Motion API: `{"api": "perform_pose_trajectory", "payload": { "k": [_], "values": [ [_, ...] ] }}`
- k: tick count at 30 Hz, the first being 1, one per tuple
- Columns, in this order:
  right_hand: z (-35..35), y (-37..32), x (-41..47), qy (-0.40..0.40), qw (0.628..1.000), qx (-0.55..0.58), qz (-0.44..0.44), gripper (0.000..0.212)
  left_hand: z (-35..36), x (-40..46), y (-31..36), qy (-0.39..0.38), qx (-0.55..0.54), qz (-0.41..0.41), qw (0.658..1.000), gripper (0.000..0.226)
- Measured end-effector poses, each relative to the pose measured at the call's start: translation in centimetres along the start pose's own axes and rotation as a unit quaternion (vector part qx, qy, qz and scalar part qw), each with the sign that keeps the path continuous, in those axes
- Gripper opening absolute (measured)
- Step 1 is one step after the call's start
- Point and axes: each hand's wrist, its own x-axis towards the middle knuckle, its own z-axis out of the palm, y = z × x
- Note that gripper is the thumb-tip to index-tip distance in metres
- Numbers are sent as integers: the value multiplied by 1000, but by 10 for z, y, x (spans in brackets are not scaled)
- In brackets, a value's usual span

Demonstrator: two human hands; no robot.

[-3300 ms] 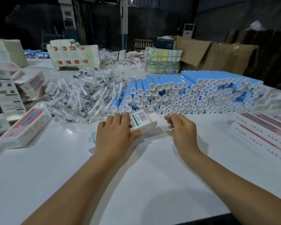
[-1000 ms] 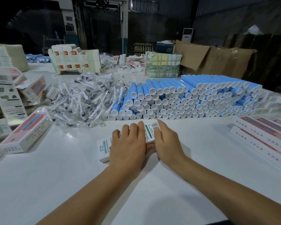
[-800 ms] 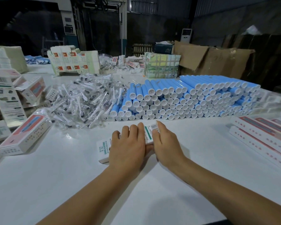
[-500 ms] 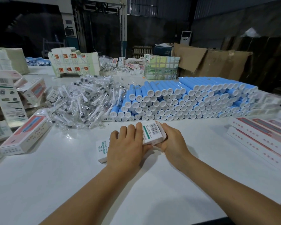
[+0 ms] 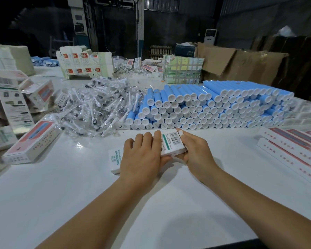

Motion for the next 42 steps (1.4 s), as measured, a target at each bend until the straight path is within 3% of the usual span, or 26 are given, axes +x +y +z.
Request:
{"api": "perform_pose_trajectory", "payload": {
  "k": [16,22,27,34,38,42],
  "values": [
    [3,-4,0,20,994,79,69,26,5,-3,1,32,39,54,997,67],
    [12,6,-7,69,997,-21,-3,28,5,-2,4,32,38,49,998,65],
    [13,11,-15,61,956,-271,-92,40,1,-2,6,33,37,45,998,72],
    [13,7,-9,52,986,-146,-59,49,-2,0,5,-5,30,7,999,67],
    [12,10,-12,77,979,-168,-81,21,-3,2,0,-32,18,-37,999,65],
    [15,15,-13,86,960,-241,-116,23,0,2,-3,-55,11,-44,997,68]
  ]
}}
